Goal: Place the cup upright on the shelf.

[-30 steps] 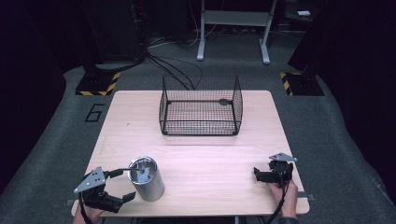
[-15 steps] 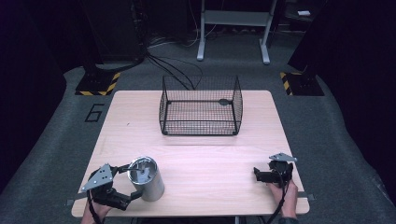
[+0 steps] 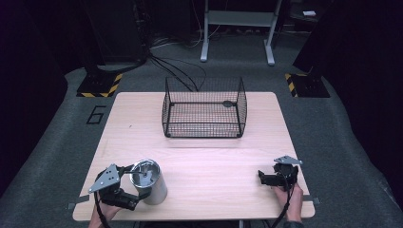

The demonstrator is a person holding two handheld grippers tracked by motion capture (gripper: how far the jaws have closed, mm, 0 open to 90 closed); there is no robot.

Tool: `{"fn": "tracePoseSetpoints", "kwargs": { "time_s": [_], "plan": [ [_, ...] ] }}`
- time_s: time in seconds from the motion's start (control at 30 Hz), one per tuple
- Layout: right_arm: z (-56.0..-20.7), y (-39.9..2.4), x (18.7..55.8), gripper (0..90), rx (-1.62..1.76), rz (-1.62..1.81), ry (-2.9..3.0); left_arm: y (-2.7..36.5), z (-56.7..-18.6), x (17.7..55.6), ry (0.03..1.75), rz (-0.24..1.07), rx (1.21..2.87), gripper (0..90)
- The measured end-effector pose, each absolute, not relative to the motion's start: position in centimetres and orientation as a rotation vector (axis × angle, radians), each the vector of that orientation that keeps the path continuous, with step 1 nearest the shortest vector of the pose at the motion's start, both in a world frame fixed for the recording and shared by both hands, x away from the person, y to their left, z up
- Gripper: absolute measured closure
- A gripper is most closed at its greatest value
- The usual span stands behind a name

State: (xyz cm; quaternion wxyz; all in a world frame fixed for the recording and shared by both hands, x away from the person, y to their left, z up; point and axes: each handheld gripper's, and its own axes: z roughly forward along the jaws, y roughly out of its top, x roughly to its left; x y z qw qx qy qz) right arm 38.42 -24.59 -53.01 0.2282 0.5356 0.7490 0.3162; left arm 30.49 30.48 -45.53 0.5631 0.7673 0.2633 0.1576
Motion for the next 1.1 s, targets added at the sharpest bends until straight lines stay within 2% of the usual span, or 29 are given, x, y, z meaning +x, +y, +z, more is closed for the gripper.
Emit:
{"fn": "tracePoseSetpoints", "kwargs": {
  "time_s": [0.1, 1.1],
  "plan": [
    [-53.01, -24.58, 38.42, 0.0, 1.475, 0.871, 2.062, 30.13, -45.64, 30.43, 0.619, 0.392, 1.803, 2.6],
    [-53.01, -24.59, 38.41, 0.0, 1.473, 0.870, 2.063, 29.62, -45.82, 29.91, 0.619, 0.429, 1.783, 3.8]
  ]
}}
